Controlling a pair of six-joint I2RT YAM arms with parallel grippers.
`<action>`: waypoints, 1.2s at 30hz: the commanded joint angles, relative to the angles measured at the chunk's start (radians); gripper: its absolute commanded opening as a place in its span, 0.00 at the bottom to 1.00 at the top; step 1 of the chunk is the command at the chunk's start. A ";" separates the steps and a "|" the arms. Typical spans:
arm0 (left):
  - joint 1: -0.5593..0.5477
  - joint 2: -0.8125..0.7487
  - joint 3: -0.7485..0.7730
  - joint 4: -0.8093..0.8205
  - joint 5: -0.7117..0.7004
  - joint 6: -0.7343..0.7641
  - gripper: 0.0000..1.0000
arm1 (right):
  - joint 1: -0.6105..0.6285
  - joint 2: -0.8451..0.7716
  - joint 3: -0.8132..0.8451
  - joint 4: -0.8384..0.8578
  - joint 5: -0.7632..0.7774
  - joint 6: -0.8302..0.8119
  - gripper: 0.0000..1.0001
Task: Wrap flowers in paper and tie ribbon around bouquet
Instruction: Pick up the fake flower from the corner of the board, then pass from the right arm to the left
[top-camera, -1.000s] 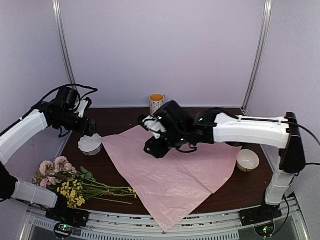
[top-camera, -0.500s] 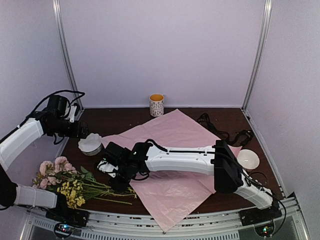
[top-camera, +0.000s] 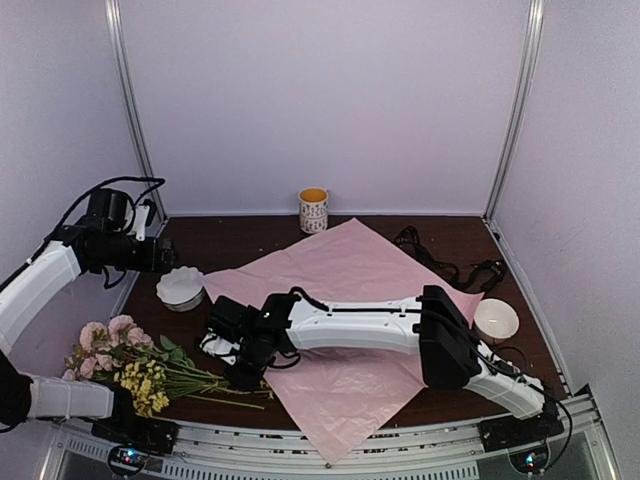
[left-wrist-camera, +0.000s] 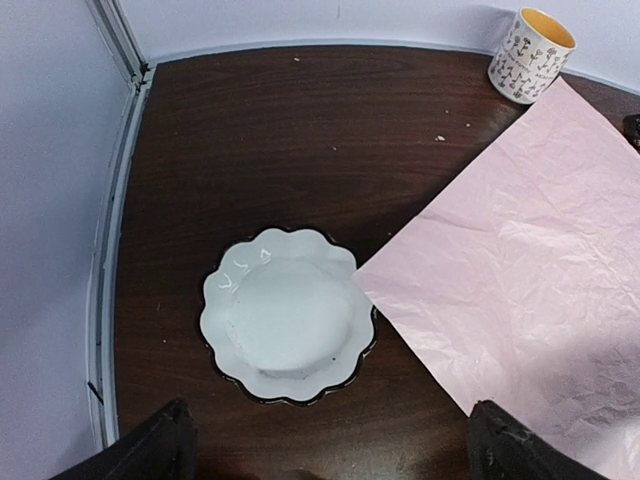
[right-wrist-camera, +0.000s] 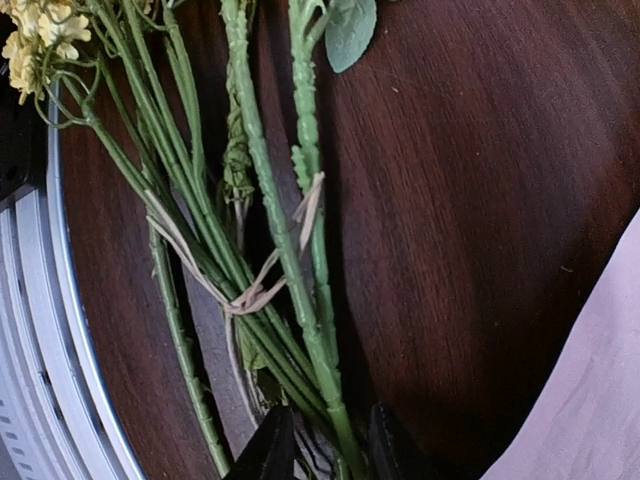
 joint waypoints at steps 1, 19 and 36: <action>0.003 -0.016 -0.011 0.048 0.025 0.010 0.97 | 0.008 0.029 0.003 -0.034 0.026 0.000 0.24; 0.005 -0.094 -0.038 0.089 -0.033 0.020 0.97 | 0.020 -0.255 -0.101 0.211 -0.098 0.061 0.00; 0.005 -0.360 -0.189 0.343 0.018 0.014 0.95 | -0.054 -0.360 -0.242 0.288 -0.032 0.268 0.00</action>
